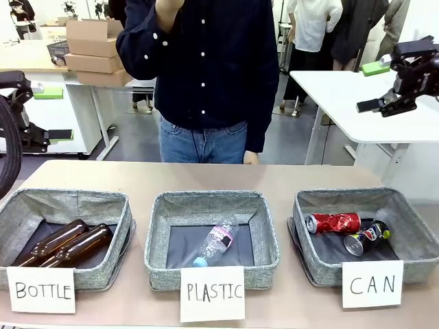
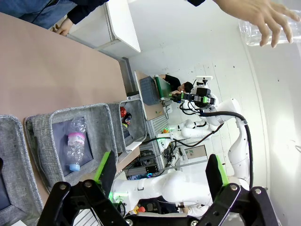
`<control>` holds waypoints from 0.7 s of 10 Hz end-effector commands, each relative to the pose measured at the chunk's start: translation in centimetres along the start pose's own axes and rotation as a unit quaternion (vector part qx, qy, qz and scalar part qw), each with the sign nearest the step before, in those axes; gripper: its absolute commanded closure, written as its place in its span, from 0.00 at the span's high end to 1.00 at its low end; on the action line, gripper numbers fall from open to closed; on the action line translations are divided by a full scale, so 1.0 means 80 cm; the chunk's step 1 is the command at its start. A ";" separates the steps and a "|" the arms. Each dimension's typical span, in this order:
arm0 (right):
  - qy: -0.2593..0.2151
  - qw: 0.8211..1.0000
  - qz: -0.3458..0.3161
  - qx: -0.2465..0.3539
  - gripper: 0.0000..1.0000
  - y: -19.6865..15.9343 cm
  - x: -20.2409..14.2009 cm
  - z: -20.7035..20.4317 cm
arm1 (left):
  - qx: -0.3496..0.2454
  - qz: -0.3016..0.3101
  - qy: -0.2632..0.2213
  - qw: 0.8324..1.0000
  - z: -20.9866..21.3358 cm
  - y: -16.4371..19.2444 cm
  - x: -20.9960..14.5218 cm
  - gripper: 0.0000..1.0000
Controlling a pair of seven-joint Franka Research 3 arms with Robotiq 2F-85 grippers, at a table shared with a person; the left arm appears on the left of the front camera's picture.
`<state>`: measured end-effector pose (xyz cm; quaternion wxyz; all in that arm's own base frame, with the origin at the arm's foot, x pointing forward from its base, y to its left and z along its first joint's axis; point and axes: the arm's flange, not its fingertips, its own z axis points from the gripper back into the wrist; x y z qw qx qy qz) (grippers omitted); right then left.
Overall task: Sort the can waste into the basket.
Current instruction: Pick up the can waste from the table and place it in the right Fabric basket.
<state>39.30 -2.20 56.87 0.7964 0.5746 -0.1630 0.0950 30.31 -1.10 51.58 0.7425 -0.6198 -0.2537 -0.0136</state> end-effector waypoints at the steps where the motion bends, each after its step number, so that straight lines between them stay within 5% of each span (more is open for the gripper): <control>1: 0.002 1.000 0.005 0.000 1.00 0.001 0.000 -0.002 | -0.010 -0.002 -0.004 1.000 -0.002 0.001 -0.003 1.00; 7: 0.002 1.000 0.005 0.000 1.00 0.001 0.000 -0.002 | -0.010 -0.002 -0.004 1.000 -0.002 0.001 -0.003 1.00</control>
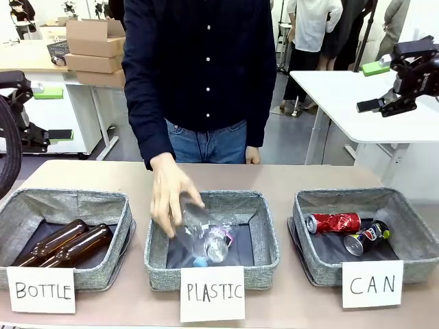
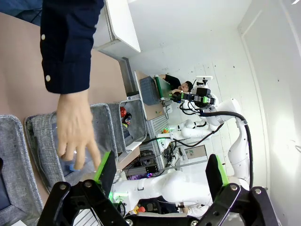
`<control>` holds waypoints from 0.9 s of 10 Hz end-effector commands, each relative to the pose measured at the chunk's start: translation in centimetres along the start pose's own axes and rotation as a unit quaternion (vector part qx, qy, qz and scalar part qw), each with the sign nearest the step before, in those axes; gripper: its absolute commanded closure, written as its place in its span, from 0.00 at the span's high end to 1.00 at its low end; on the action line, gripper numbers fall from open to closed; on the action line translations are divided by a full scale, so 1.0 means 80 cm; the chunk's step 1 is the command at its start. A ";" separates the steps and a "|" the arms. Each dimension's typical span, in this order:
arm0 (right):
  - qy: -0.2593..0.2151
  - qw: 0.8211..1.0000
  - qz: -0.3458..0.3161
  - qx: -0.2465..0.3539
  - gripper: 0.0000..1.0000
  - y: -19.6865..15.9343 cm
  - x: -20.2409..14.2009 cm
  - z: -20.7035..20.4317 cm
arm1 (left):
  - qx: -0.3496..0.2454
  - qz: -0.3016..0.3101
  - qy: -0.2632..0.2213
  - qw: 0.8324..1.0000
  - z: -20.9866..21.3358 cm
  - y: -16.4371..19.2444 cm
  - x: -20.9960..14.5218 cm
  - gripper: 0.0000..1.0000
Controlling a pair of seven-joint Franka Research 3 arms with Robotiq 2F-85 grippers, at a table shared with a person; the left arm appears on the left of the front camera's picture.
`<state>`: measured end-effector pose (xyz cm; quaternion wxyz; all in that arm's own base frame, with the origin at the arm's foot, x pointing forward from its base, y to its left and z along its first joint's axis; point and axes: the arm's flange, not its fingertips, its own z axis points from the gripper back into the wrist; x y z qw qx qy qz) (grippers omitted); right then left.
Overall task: Sort the can waste into the basket.
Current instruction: Pick up the can waste from the table and place it in the right Fabric basket.
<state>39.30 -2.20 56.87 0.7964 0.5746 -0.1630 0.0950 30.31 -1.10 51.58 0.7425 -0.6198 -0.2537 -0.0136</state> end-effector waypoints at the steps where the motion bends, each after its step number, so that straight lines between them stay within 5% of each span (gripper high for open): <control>1: 0.002 1.000 0.005 0.000 1.00 0.001 0.000 -0.002 | -0.010 -0.002 -0.004 1.000 -0.002 0.001 -0.003 1.00; 9: 0.002 1.000 0.005 0.000 1.00 0.001 0.000 -0.002 | -0.010 -0.002 -0.004 1.000 -0.002 0.001 -0.003 1.00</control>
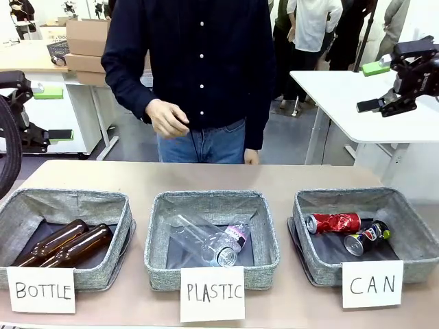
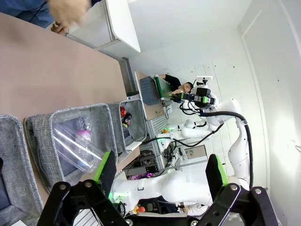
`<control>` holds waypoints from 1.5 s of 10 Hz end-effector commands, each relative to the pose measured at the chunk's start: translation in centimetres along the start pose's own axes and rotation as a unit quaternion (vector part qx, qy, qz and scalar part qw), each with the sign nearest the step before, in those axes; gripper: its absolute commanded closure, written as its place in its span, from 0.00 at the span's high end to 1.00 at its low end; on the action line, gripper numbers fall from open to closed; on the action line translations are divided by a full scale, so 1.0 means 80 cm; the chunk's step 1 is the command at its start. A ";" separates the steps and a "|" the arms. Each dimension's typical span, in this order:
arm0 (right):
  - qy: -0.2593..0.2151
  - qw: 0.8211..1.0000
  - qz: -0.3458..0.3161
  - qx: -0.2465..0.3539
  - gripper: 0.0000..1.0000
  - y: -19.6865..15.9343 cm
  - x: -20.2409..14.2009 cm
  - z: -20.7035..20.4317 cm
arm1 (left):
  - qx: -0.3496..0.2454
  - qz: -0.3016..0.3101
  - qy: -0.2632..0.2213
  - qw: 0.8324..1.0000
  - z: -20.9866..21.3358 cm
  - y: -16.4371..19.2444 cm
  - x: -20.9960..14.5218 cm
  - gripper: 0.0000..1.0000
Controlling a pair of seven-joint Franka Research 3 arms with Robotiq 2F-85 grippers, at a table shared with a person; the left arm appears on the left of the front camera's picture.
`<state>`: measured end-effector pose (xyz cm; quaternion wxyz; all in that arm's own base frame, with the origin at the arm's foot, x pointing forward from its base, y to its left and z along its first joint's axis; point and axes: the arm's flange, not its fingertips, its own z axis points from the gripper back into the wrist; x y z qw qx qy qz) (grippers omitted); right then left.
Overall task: Sort the can waste into the basket.
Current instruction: Pick up the can waste from the table and place it in the right Fabric basket.
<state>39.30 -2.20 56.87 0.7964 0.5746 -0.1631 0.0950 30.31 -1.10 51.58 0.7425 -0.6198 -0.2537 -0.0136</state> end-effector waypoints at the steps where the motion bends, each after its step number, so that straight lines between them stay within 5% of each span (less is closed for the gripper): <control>1: 0.002 1.000 0.005 0.000 1.00 0.001 0.000 -0.002 | -0.010 -0.002 -0.004 1.000 -0.002 0.001 -0.003 1.00; 15: 0.002 1.000 0.005 0.000 1.00 0.001 0.000 -0.002 | -0.010 -0.002 -0.004 1.000 -0.002 0.001 -0.003 1.00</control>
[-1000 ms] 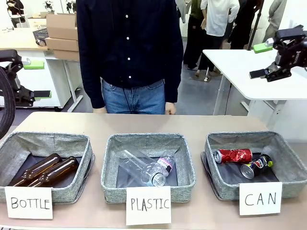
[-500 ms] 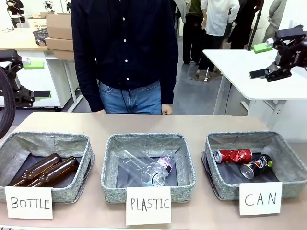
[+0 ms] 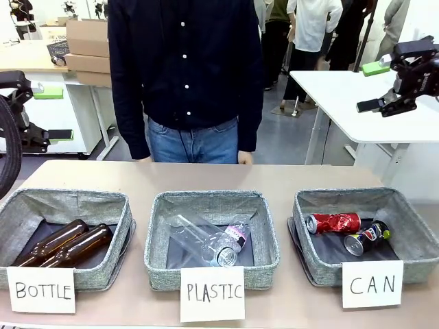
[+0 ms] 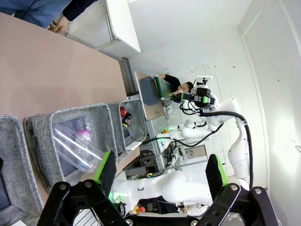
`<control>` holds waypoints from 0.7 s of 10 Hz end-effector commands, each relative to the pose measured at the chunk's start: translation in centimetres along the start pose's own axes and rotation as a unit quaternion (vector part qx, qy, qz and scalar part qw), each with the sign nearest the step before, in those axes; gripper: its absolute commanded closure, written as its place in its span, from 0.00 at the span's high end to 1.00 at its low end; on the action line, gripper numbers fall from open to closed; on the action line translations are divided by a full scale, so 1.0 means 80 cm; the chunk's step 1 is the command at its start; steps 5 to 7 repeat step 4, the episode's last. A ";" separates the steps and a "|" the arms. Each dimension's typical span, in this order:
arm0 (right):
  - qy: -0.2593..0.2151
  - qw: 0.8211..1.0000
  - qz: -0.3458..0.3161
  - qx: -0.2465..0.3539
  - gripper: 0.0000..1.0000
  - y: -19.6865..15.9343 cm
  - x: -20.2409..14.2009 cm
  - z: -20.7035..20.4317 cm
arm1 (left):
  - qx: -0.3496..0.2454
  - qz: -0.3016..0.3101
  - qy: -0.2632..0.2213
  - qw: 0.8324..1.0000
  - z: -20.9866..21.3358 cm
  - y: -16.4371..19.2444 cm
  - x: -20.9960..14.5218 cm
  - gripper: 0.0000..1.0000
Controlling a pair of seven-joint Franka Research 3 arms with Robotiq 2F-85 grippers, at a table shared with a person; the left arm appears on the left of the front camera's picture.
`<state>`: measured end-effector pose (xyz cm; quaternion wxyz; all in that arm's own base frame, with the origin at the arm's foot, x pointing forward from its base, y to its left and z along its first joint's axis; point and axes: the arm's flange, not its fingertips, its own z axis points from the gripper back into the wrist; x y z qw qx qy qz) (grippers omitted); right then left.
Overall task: Sort the can waste into the basket.
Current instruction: Pick up the can waste from the table and place it in the right Fabric basket.
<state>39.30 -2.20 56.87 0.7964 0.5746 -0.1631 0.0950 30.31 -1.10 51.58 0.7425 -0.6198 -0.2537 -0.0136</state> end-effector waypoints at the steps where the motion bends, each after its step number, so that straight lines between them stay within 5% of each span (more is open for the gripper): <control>1: 0.002 1.000 0.005 0.000 1.00 0.001 0.000 -0.002 | -0.010 -0.002 -0.004 1.000 -0.002 0.001 -0.003 1.00; 7: 0.002 1.000 0.005 0.000 1.00 0.001 0.000 -0.002 | -0.010 -0.002 -0.004 1.000 -0.002 0.001 -0.003 1.00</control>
